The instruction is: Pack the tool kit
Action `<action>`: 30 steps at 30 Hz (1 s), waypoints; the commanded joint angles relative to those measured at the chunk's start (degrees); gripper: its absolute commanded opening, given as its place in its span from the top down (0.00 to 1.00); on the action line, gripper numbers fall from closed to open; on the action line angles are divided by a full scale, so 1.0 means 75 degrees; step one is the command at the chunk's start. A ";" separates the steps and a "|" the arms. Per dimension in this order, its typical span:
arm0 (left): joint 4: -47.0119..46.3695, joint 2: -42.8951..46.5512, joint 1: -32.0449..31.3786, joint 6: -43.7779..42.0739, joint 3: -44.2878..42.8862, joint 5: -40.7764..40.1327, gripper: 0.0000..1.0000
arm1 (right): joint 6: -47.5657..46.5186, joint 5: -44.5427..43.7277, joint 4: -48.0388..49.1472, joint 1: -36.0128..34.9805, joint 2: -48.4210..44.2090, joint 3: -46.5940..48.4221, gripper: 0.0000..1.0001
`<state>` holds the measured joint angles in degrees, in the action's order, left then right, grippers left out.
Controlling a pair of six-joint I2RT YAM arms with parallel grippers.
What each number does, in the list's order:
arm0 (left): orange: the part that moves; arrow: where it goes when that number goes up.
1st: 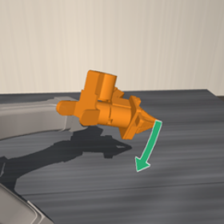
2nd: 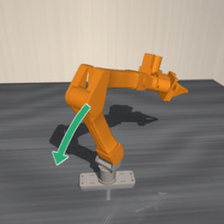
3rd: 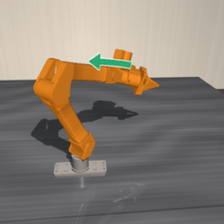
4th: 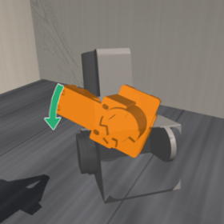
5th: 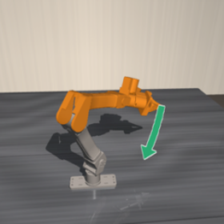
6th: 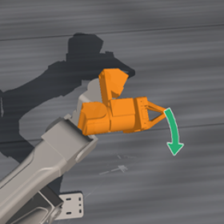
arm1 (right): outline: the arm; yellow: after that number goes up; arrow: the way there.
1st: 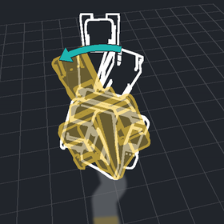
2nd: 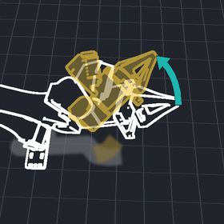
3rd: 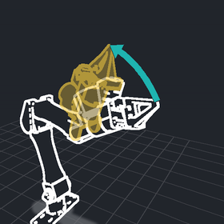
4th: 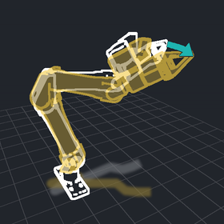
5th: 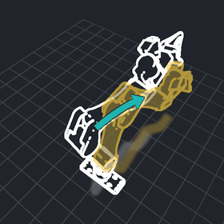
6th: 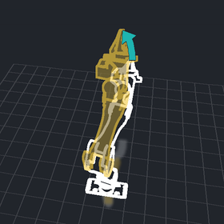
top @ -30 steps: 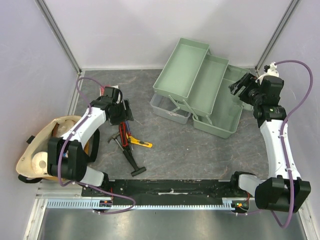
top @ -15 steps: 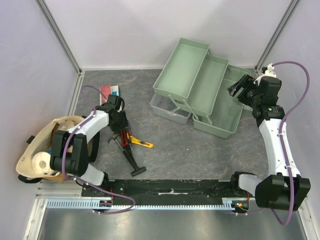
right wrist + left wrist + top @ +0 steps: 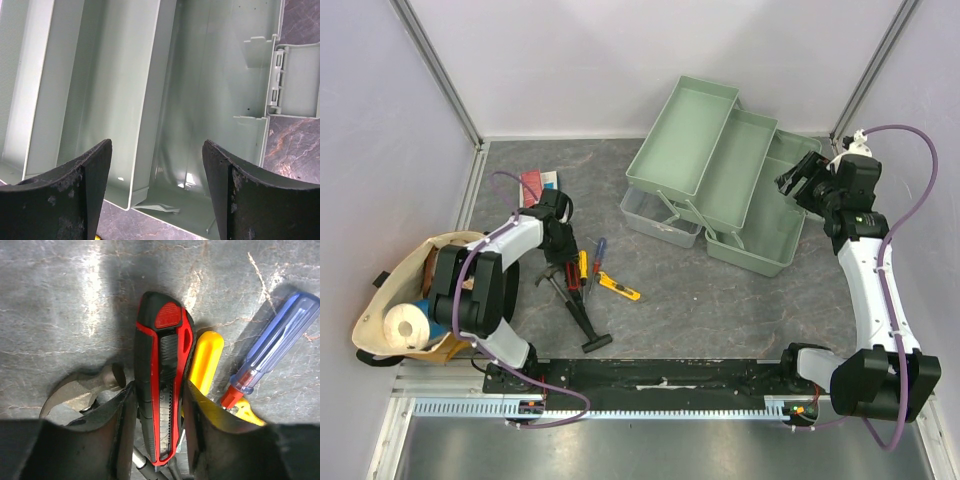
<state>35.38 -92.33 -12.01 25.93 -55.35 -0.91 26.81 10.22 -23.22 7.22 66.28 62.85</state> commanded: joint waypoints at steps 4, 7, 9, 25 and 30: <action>0.0170 0.0029 -0.0039 -0.0118 -0.0400 -0.0008 0.82 | 0.0058 -0.0144 0.0061 -0.0026 -0.0119 -0.0095 0.21; 0.0298 0.0310 -0.0028 -0.0176 -0.0669 -0.0067 0.93 | 0.0094 -0.0155 0.0073 -0.0026 -0.0130 -0.0106 0.21; 0.0415 0.0440 -0.0039 -0.0212 -0.0904 -0.0090 0.96 | 0.0094 -0.0167 0.0085 -0.0026 -0.0107 -0.0095 0.21; -0.0215 0.1097 -0.0051 -0.0938 -0.3960 0.2225 0.98 | 0.0082 -0.0191 0.0108 -0.0026 -0.0131 0.0128 0.22; -0.1082 0.0337 -0.0343 -0.0833 -0.5600 0.3622 0.98 | -0.0269 0.0406 0.0272 -0.0037 -0.0130 0.0233 0.23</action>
<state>36.12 -86.74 -12.58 21.63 -88.01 14.35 27.14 9.96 -23.35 7.22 66.28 62.17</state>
